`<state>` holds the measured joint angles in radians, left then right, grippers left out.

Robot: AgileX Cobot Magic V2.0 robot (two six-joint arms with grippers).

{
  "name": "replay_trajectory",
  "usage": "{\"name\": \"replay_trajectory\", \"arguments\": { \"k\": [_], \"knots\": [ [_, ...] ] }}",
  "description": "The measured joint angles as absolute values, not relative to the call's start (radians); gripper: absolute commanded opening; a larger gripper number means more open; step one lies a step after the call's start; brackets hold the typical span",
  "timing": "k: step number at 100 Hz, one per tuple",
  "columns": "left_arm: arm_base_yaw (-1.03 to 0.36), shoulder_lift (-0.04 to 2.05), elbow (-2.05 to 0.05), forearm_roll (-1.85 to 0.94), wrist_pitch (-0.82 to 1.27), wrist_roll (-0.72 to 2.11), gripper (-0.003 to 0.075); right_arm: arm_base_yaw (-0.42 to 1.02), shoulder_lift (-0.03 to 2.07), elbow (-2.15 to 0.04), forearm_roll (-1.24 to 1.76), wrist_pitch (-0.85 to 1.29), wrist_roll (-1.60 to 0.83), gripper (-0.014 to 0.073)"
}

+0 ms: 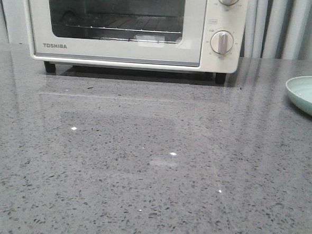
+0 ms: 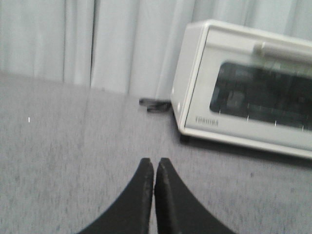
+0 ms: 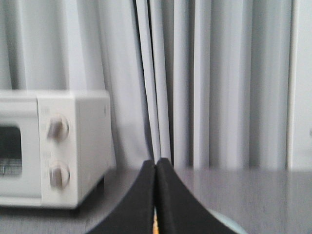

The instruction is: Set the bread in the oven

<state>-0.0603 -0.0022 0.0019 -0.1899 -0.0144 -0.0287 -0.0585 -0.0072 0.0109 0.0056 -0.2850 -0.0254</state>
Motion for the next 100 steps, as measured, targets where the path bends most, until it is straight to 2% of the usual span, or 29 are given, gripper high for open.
{"name": "replay_trajectory", "arguments": {
  "k": [16,57,71,100],
  "knots": [
    [-0.06,-0.002,0.002,-0.191,-0.117,-0.041,-0.0022,-0.058,-0.007,0.011,0.007,-0.389,-0.019,-0.0067],
    [-0.06,-0.002,-0.019,-0.15,-0.228,-0.128,-0.0022,-0.058,-0.007,0.011,0.007,-0.406,0.228,-0.0067],
    [-0.06,-0.002,-0.091,-0.096,-0.235,-0.132,-0.0022,-0.058,-0.007,0.003,0.007,-0.304,0.244,-0.0067],
    [-0.06,-0.002,-0.238,-0.08,-0.256,-0.134,-0.0022,-0.058,-0.007,-0.219,0.009,0.163,0.248,-0.0067]
  ]
}}
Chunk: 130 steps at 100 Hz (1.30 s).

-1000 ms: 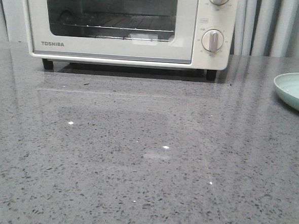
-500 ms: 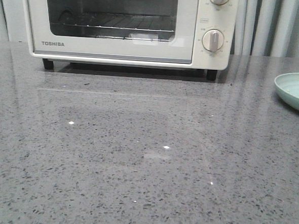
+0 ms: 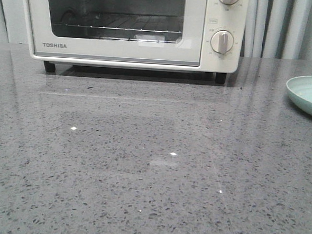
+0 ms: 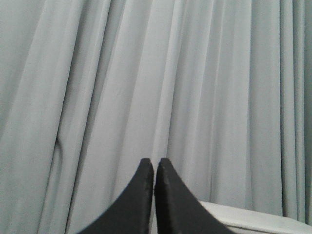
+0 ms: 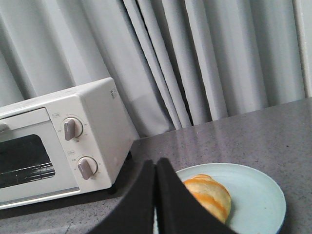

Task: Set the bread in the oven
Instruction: 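Move the left gripper down to the toaster oven door handle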

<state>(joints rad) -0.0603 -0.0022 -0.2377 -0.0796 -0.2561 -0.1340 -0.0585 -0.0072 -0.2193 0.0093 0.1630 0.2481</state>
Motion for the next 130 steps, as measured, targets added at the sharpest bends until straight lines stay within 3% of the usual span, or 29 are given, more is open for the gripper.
{"name": "replay_trajectory", "arguments": {
  "k": [20,40,64,107,130],
  "knots": [
    [-0.06,0.027,-0.337,-0.053,-0.176,-0.134,-0.0021,-0.058,0.081,-0.396,0.009,0.354,0.248,-0.0067],
    [-0.06,0.167,-0.476,-0.108,0.04,-0.134,-0.0021,-0.058,0.232,-0.582,0.011,0.564,0.248,-0.0067],
    [-0.072,0.339,-0.609,-0.169,0.097,-0.134,-0.0021,-0.058,0.388,-0.777,0.011,0.745,0.248,-0.0067],
    [-0.398,0.697,-0.788,-0.162,0.09,-0.107,-0.0021,-0.058,0.557,-0.941,0.013,0.941,0.239,-0.0067],
    [-0.476,0.923,-0.882,-0.142,0.038,-0.101,-0.0021,-0.058,0.561,-0.943,0.015,0.976,0.237,-0.0067]
  ]
}}
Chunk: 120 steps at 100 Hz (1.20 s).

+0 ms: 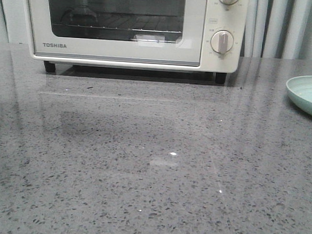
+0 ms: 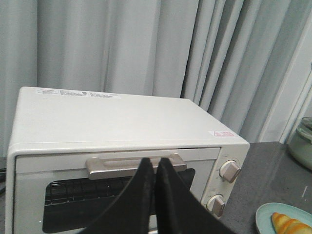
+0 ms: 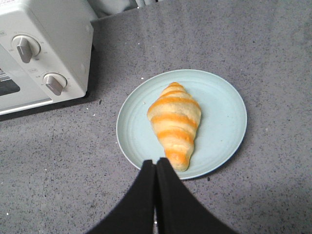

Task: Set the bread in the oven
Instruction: 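Move the left gripper down to the toaster oven door handle, then pull the oven door handle down with the left gripper to open it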

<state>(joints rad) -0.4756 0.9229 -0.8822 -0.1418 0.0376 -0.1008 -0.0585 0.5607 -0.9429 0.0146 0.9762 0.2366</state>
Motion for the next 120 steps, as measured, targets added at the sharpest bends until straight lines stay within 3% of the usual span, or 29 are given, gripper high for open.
{"name": "replay_trajectory", "arguments": {
  "k": [61,120],
  "knots": [
    [-0.479,1.409,-1.154,-0.112,-0.063,-0.101,-0.0021,-0.058,0.561,-0.943,0.018,0.98,0.235,-0.0067],
    [-0.453,1.524,-1.189,-0.081,-0.023,-0.092,-0.0021,-0.058,0.561,-0.943,0.02,0.98,0.235,-0.0067]
  ]
}}
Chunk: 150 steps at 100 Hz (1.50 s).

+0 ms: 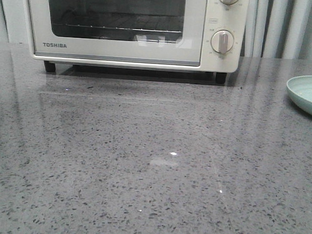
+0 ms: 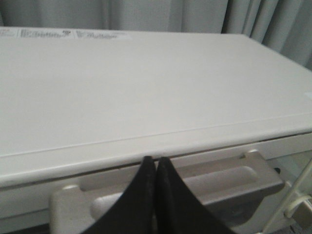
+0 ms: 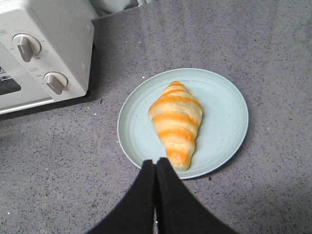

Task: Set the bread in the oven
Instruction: 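Pull the oven door handle down with the left gripper to open it, then withdraw the left gripper and position the right gripper above the croissant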

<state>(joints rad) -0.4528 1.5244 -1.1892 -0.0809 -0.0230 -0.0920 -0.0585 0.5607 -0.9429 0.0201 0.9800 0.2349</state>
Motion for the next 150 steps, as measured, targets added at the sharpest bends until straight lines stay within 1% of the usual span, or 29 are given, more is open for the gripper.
{"name": "replay_trajectory", "arguments": {
  "k": [36,49,58,75,82,88,96,108,115,128,150],
  "knots": [
    [-0.435,1.527,-1.205,-0.076,0.05,-0.091,-0.0021,-0.058,0.561,-0.943,0.02,0.978,0.235,-0.0067],
    [-0.435,1.519,-1.163,-0.076,0.034,-0.091,-0.0021,-0.058,0.561,-0.943,0.02,0.978,0.235,-0.0067],
    [-0.435,1.502,-1.097,-0.076,-0.038,-0.088,-0.0021,-0.058,0.561,-0.943,0.02,0.978,0.235,-0.0067],
    [-0.442,1.445,-0.903,-0.122,-0.279,-0.084,-0.0021,-0.058,0.561,-0.943,0.021,0.978,0.235,-0.0067],
    [-0.462,1.397,-0.812,-0.132,-0.334,-0.084,-0.0021,-0.058,0.561,-0.943,0.021,0.978,0.235,-0.0067],
    [-0.487,1.342,-0.735,-0.146,-0.339,-0.084,-0.0021,-0.058,0.561,-0.943,0.021,0.978,0.235,-0.0067],
    [-0.523,1.265,-0.649,-0.176,-0.278,-0.084,-0.0021,-0.058,0.561,-0.943,0.021,0.978,0.235,-0.0067],
    [-0.578,1.158,-0.539,-0.231,-0.016,-0.084,-0.0021,-0.058,0.561,-0.943,0.021,0.978,0.233,-0.0067],
    [-0.615,1.065,-0.522,-0.24,0.075,-0.084,-0.0022,-0.058,0.561,-0.943,0.021,0.98,0.233,-0.0067],
    [-0.671,0.852,-0.526,-0.243,0.12,-0.084,-0.0022,-0.058,0.562,-0.943,0.021,0.982,0.233,-0.0067],
    [-0.674,0.567,-0.53,-0.215,0.157,-0.084,-0.0022,-0.058,0.563,-0.943,0.021,0.988,0.233,-0.0067]
  ]
}}
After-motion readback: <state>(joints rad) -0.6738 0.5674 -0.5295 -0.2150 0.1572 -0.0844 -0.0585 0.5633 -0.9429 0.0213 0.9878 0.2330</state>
